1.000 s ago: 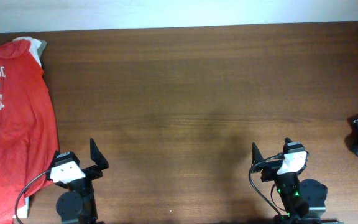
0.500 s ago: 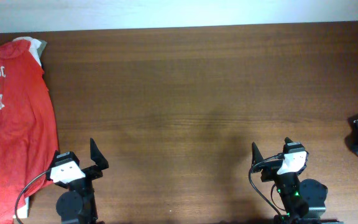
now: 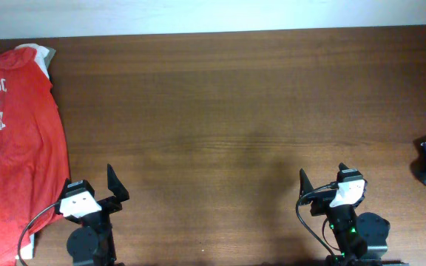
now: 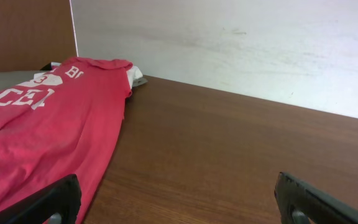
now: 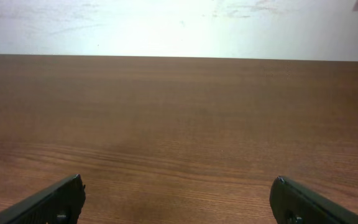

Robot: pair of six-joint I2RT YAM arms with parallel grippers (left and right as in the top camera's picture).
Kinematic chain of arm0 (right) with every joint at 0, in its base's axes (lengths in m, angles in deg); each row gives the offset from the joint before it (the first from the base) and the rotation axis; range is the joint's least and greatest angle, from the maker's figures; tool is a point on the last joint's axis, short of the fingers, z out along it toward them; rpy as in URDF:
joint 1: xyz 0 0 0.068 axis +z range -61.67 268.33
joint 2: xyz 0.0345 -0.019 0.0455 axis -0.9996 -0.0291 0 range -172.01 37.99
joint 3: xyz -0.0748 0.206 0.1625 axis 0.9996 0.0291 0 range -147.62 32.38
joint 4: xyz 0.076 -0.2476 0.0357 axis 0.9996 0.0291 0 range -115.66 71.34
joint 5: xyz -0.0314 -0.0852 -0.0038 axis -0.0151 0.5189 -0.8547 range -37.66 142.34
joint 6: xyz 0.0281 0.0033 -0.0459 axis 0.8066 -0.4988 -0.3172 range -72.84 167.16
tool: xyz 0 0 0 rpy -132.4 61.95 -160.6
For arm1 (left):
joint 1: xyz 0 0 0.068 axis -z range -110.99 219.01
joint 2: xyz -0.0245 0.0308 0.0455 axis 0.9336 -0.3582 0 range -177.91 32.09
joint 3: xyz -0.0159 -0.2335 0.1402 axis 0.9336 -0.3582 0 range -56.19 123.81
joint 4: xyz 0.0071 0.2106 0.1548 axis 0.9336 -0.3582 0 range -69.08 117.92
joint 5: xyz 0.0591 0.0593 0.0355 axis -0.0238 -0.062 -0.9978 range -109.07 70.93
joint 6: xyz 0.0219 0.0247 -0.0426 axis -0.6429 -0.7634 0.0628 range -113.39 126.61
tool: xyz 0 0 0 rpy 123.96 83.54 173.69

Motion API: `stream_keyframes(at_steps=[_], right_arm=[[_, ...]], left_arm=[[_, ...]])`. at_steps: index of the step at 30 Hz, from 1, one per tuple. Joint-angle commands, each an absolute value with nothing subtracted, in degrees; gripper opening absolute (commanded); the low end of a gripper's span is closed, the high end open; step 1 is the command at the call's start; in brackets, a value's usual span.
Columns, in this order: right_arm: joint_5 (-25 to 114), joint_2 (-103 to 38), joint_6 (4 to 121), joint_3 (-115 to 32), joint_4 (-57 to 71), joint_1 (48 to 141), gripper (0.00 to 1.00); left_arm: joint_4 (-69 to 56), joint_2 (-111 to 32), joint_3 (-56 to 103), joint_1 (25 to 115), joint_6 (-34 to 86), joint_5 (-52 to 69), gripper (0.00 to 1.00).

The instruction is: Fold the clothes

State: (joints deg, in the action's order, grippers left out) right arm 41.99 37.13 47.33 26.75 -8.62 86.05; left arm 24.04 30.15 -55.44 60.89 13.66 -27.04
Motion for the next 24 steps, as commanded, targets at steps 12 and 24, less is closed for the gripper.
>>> stream_keyframes(at_steps=[12, 24], right_arm=[[42.5, 37.3, 47.4, 26.9, -8.1, 86.4, 0.99], [34.7, 18.2, 54.8, 20.1, -3.6, 86.4, 0.99]], left_arm=[[24.6, 30.0, -55.7, 61.0, 12.8, -25.7, 0.99], [39.6, 9.9, -52.2, 61.0, 12.7, -19.0, 0.99]])
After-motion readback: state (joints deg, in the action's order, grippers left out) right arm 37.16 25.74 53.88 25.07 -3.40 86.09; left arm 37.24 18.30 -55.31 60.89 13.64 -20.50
